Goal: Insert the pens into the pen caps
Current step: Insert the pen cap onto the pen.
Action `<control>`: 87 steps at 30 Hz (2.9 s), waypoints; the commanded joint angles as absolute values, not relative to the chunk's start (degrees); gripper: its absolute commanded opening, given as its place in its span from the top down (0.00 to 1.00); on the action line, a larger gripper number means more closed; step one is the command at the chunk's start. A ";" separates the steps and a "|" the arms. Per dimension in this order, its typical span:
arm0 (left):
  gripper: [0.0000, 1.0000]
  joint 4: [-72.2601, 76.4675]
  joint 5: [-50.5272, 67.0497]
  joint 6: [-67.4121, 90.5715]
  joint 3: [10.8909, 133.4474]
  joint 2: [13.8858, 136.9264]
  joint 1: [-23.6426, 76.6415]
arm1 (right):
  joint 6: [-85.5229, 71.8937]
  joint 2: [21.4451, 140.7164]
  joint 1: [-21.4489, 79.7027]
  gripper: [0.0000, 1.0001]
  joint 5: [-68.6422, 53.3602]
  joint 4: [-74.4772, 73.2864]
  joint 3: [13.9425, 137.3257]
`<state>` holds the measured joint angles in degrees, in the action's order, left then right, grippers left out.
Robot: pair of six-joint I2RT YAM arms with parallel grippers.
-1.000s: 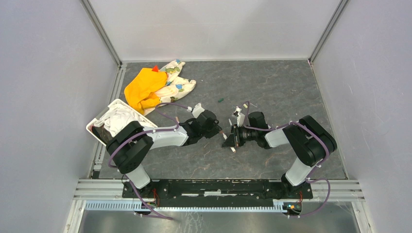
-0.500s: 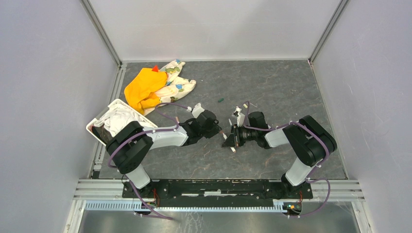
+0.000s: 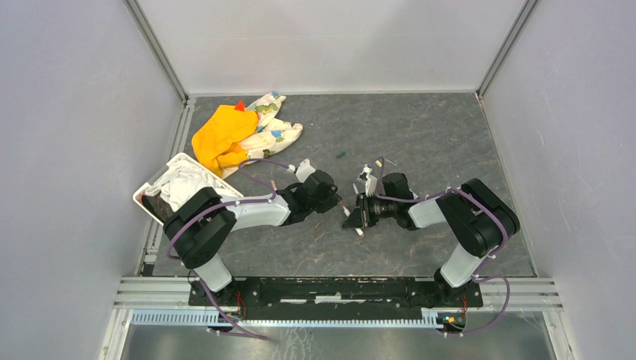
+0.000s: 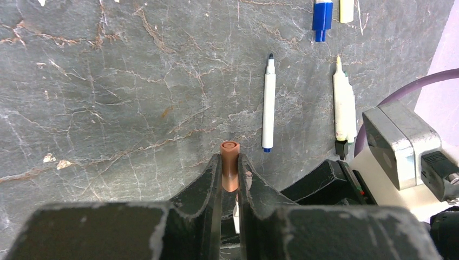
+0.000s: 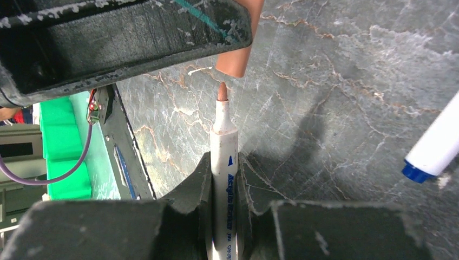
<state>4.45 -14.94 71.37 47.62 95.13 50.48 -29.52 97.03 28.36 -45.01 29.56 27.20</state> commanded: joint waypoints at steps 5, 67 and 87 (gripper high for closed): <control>0.98 5.64 -16.01 73.10 48.63 93.42 50.23 | -28.67 97.29 29.42 1.00 -44.67 26.82 29.41; 0.98 4.44 -14.45 73.90 48.49 94.18 53.41 | -25.46 93.28 28.15 1.00 -42.71 26.89 29.97; 0.93 3.23 -14.95 72.60 46.36 86.56 55.74 | -16.67 89.76 28.02 1.00 -48.17 29.22 29.91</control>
<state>3.05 -15.25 71.77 46.48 90.56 54.13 -19.97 93.12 28.21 -44.93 23.22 28.82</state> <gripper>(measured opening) 0.174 0.180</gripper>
